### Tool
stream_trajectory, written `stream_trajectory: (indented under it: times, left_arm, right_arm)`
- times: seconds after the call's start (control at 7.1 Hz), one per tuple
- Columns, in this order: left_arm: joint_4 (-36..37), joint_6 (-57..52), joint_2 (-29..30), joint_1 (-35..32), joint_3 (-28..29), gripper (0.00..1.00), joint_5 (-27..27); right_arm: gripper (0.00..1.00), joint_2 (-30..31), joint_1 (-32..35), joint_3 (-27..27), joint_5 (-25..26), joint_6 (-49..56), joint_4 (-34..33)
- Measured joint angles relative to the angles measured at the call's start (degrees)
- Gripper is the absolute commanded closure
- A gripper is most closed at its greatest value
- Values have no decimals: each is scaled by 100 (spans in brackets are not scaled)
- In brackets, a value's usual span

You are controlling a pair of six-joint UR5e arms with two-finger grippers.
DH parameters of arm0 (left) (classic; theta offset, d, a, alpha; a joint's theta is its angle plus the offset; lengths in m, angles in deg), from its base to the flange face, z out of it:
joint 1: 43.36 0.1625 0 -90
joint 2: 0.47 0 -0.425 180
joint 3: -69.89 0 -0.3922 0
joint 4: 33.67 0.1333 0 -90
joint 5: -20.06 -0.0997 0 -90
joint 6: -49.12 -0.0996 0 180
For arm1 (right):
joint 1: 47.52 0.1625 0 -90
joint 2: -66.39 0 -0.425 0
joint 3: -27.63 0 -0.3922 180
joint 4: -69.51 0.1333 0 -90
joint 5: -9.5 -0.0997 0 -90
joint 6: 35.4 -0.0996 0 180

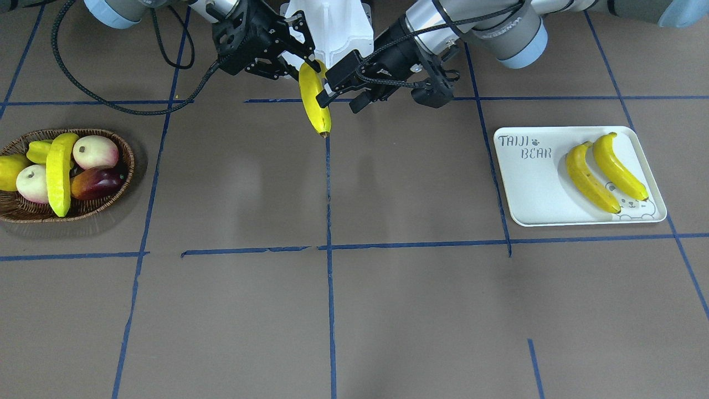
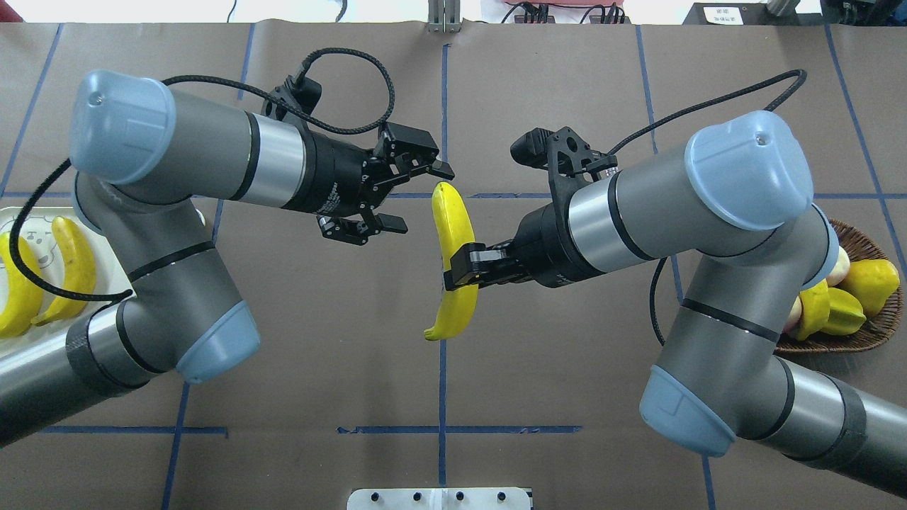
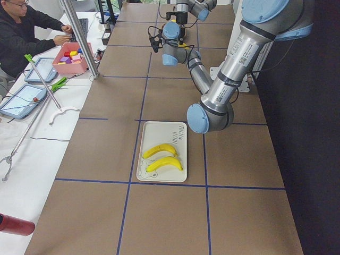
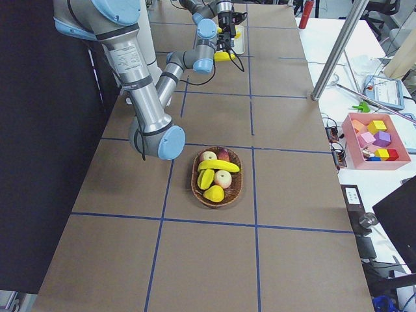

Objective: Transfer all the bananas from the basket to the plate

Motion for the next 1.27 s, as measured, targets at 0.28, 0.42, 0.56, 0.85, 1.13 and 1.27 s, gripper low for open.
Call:
stream_trajectory:
  times: [0.28, 0.42, 0.56, 0.85, 1.13, 1.27]
  left_arm:
    - [-32, -8, 84, 209, 101, 99, -144]
    - [-50, -101, 97, 241, 114, 100, -146]
    - [-91, -405, 84, 255, 110, 100, -136]
    - [-132, -803, 59, 263, 97, 100, -131]
    - [-124, -709, 58, 259, 86, 100, -133]
    - [-101, -686, 50, 235, 87, 100, -133]
  right_arm:
    - [99, -32, -14, -3, 7, -9, 1]
    - [99, -35, -14, -2, 11, -15, 1]
    - [87, -37, -12, 1, 15, -20, 1]
    - [0, -43, -11, 4, 27, -23, 1]
    - [0, -66, -16, -30, 126, -138, 1]
    - [0, -75, -12, -53, 155, -266, -1]
